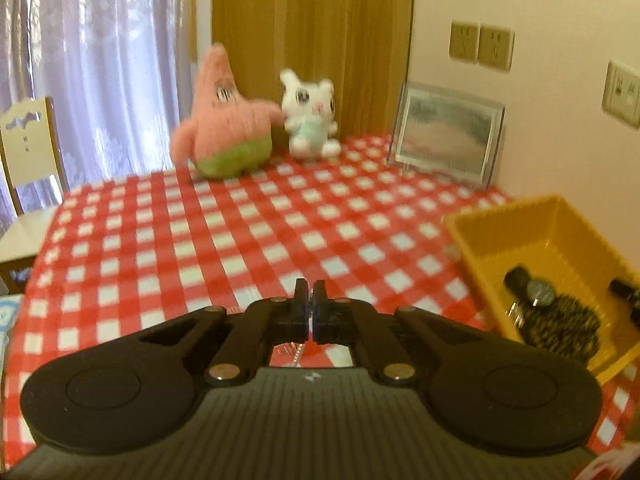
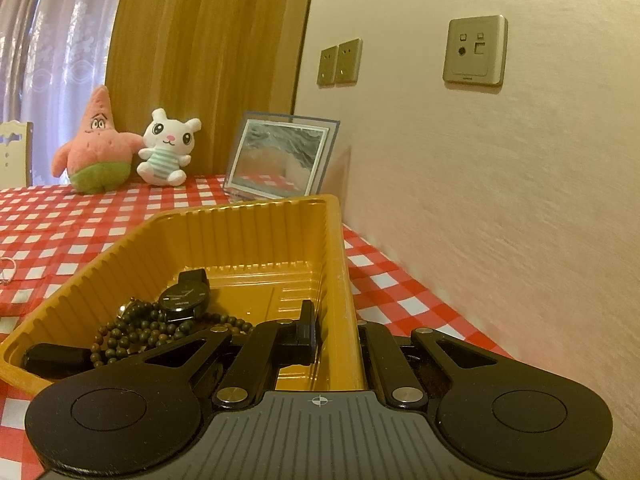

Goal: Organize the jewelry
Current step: 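Lift the pearl necklace and lower it into the orange tray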

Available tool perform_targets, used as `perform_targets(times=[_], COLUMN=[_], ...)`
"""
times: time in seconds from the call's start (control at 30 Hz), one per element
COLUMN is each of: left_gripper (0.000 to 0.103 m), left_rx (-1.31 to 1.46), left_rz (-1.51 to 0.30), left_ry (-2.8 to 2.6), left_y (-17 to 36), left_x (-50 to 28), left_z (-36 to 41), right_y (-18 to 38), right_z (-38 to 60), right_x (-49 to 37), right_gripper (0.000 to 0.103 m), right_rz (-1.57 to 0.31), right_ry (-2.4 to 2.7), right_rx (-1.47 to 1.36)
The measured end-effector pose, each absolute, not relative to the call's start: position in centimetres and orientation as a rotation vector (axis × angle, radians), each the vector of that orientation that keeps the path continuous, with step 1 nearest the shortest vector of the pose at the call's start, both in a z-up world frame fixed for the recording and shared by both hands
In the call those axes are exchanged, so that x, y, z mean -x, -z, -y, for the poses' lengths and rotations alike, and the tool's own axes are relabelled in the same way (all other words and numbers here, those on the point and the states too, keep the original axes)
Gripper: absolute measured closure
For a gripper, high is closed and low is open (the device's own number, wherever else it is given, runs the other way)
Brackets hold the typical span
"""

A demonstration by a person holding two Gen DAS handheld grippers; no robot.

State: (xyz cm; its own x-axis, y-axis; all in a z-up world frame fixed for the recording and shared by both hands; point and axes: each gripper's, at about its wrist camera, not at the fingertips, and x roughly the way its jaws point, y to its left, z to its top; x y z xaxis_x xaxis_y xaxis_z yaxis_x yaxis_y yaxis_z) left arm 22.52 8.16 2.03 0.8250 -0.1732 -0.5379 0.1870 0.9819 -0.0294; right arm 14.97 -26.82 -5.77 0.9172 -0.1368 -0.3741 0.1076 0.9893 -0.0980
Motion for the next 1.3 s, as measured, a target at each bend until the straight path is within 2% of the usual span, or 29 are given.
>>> perform_targets(times=[0.73, 1.3], left_gripper=[0.102, 0.102], left_rx=[0.009, 0.089], left_rz=[-0.340, -0.305], left_ry=[0.359, 0.590], left_y=[-14.4, -15.5], left_x=[-20.0, -21.1], left_z=[-5.0, 3.9], right_y=[5.2, 5.2], right_z=[26.0, 25.9], right_x=[-15.1, -15.1], right_gripper=[0.098, 0.098], right_rz=[-0.361, -0.358], right_ry=[0.108, 0.101], right_rx=[0.099, 0.095])
